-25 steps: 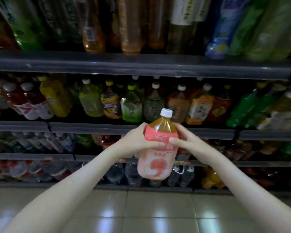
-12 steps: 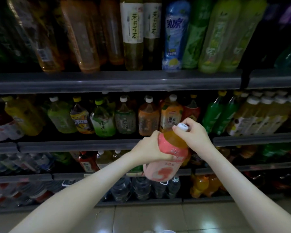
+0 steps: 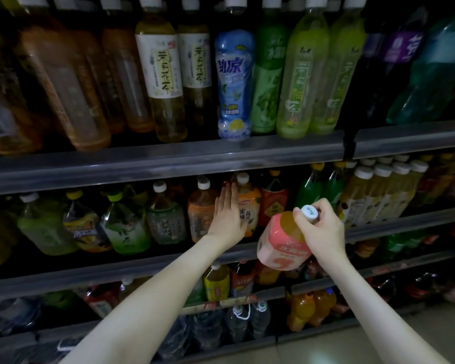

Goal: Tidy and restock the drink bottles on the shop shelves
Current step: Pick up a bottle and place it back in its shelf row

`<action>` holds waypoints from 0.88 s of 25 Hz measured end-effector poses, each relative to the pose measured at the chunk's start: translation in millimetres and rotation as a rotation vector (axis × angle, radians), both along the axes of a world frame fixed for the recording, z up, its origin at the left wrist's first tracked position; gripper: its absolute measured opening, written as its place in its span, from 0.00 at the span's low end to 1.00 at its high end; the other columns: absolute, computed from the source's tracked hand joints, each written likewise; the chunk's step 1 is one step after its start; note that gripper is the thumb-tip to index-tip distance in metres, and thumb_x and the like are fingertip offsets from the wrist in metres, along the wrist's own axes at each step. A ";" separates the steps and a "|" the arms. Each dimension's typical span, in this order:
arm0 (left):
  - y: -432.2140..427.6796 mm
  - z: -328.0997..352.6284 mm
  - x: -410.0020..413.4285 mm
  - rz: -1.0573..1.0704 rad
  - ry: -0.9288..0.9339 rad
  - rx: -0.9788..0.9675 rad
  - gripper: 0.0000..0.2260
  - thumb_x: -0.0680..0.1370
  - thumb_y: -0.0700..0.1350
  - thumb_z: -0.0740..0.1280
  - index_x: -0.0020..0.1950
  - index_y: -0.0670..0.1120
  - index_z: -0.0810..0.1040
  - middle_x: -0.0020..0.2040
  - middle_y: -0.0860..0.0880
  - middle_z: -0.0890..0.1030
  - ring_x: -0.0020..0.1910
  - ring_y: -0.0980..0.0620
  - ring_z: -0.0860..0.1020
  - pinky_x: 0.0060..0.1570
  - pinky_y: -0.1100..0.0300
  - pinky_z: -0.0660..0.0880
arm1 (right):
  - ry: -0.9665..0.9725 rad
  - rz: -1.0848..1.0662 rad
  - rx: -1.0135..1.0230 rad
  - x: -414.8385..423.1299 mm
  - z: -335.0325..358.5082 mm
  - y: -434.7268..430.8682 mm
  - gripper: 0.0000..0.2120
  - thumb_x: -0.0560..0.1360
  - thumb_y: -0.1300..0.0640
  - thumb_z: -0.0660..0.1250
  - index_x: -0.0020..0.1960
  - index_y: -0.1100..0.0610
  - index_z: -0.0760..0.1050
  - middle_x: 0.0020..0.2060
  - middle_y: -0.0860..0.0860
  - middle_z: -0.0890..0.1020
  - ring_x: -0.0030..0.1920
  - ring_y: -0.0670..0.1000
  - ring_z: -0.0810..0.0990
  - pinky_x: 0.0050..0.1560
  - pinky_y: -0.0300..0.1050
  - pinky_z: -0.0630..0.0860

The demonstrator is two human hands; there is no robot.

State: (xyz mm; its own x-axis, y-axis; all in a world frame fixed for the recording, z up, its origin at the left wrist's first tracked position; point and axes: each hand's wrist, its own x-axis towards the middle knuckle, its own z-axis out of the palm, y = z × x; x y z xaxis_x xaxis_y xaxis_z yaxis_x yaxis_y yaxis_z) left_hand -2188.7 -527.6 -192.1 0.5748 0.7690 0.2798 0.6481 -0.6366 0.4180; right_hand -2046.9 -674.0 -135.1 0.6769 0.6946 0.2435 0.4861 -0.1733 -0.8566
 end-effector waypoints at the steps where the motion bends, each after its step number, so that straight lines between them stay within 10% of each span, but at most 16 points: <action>1: 2.7 -1.5 4.3 0.002 0.012 -0.050 0.42 0.77 0.47 0.66 0.76 0.38 0.38 0.77 0.38 0.46 0.76 0.41 0.44 0.75 0.50 0.44 | -0.008 -0.023 0.005 3.8 0.3 0.3 0.14 0.75 0.52 0.68 0.39 0.57 0.66 0.31 0.49 0.73 0.33 0.48 0.72 0.31 0.42 0.65; 9: 1.5 4.0 11.1 0.211 -0.155 0.181 0.25 0.74 0.53 0.70 0.65 0.40 0.73 0.53 0.36 0.72 0.51 0.36 0.71 0.50 0.46 0.70 | 0.002 -0.182 0.088 3.7 -6.4 4.9 0.13 0.76 0.52 0.67 0.44 0.60 0.69 0.34 0.49 0.74 0.35 0.47 0.73 0.34 0.45 0.67; 14: -23.9 5.3 5.7 -0.094 -0.213 -0.012 0.20 0.76 0.46 0.67 0.65 0.42 0.68 0.60 0.42 0.73 0.61 0.43 0.70 0.56 0.51 0.71 | -0.018 -0.231 0.107 2.9 -5.4 4.8 0.12 0.76 0.51 0.67 0.45 0.59 0.69 0.35 0.49 0.75 0.36 0.51 0.74 0.38 0.46 0.67; 22: -36.7 -2.5 5.8 -0.202 -0.009 0.510 0.18 0.66 0.47 0.75 0.53 0.43 0.78 0.44 0.45 0.81 0.43 0.46 0.81 0.37 0.57 0.79 | -0.021 -0.252 0.109 4.2 -9.6 -8.6 0.12 0.76 0.50 0.66 0.46 0.58 0.69 0.35 0.48 0.75 0.37 0.52 0.75 0.38 0.47 0.68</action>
State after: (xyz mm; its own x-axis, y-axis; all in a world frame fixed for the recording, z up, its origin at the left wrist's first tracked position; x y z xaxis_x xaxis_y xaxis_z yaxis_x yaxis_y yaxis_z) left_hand -2182.9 -564.3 -194.6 0.6926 0.4091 0.5941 0.4899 -0.8713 0.0289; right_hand -2042.7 -682.5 -144.7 0.8187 0.4742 0.3237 0.4576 -0.1984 -0.8667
